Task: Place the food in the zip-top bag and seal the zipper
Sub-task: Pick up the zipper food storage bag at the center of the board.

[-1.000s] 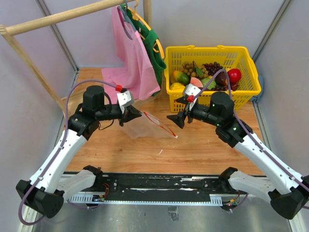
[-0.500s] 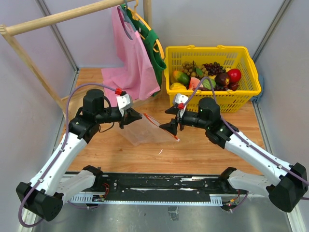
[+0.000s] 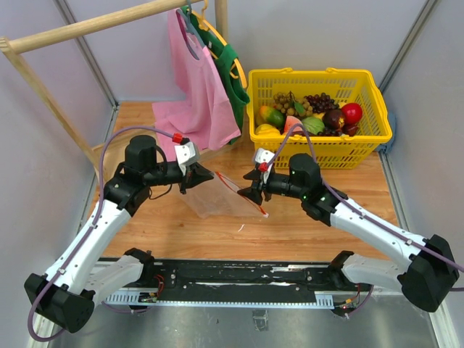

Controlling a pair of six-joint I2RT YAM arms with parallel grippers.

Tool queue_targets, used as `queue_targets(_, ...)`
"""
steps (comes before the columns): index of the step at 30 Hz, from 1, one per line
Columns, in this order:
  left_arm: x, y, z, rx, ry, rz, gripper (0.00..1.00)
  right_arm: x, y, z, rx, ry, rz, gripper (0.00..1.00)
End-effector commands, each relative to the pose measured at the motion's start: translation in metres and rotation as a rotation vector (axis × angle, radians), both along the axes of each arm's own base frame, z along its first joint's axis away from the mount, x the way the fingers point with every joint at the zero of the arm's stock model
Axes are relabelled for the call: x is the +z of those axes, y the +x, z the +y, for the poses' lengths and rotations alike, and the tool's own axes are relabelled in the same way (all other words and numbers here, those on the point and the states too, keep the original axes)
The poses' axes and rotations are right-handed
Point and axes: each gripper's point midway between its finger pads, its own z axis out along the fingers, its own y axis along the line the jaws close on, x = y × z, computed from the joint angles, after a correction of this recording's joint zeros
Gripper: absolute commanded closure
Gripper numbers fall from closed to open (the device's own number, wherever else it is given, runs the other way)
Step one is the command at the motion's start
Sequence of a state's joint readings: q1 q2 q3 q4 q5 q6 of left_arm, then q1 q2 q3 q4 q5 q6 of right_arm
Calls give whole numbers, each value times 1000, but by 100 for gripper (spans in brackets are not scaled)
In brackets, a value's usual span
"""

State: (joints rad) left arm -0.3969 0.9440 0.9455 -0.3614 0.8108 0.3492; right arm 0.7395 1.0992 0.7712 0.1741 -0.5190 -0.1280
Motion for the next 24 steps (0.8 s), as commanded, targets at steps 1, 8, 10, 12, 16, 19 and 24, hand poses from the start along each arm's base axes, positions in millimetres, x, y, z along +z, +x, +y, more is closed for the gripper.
queue_targets(1,7,-5,-5,-31,-30,-15,100,-15,-2,7,7,-23,-21,53)
queue_targets(8,18,22,1,152,-85,34,77,-5,1,3,-69,14,43,98)
queue_targets(10,19,27,3,209,-116,63,67,-1,2,0,-126,32,70,99)
queue_targets(12,20,32,7,273,-153,96,59,1,5,-5,-199,55,102,99)
queue_targets(16,23,41,18,437,-239,181,43,1,8,-11,-329,85,169,99)
queue_targets(19,30,35,19,500,-348,278,35,3,13,-17,-450,113,228,99)
queue_targets(24,35,31,34,667,-471,349,29,-4,16,-20,-578,108,341,99)
